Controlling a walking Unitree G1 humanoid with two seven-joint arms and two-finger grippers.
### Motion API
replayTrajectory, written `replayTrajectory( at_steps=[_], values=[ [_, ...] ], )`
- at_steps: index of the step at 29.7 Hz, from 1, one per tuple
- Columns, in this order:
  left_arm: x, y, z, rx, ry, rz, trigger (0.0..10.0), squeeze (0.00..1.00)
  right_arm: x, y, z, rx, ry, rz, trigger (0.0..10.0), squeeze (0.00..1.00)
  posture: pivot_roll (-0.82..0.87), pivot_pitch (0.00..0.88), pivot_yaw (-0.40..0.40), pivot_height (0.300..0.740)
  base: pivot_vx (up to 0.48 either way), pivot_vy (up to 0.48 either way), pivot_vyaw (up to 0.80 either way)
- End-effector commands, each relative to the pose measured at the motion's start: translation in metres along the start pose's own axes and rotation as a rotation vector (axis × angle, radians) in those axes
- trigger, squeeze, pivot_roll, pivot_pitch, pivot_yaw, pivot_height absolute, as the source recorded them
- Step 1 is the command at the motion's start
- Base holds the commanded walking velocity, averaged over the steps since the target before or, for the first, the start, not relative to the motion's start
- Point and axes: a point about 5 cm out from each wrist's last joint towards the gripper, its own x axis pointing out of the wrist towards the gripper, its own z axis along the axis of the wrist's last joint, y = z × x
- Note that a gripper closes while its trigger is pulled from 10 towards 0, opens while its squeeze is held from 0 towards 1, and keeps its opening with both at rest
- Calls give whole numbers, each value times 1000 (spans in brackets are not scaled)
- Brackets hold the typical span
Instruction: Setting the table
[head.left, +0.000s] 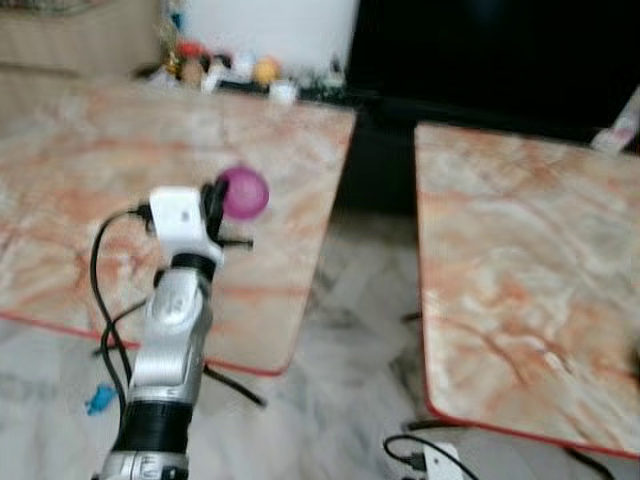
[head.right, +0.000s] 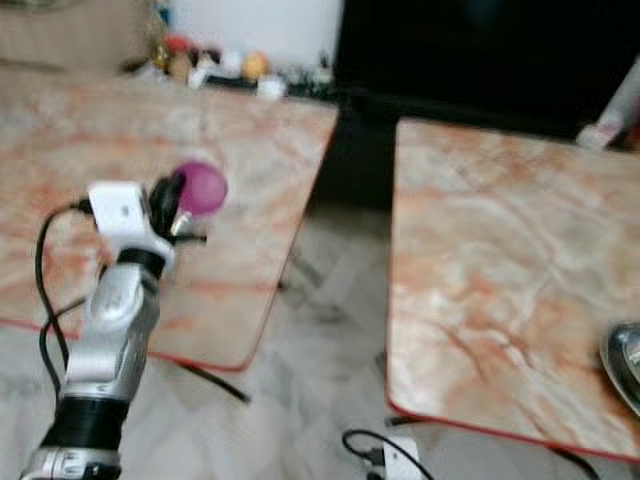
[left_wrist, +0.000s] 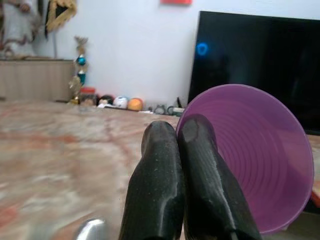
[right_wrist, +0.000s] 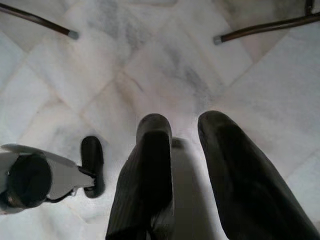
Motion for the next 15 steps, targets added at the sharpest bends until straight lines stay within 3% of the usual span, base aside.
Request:
replayTrajectory(
  at_steps=[1,13,15],
  values=[
    [1,-5,3,1,-19,-12,10000,0,-1,-11,0,2,-4,-27,10000,0,123,0,-51,740,0,-472,0],
    [3,-4,4,4,-22,-7,10000,0,-3,-17,-5,9,8,-33,10000,0,121,9,-53,740,0,-480,0],
    [3,-3,5,5,-24,-6,10000,0,-3,-14,-4,26,8,-32,10000,0,121,12,-53,740,0,-472,-700]
  ],
)
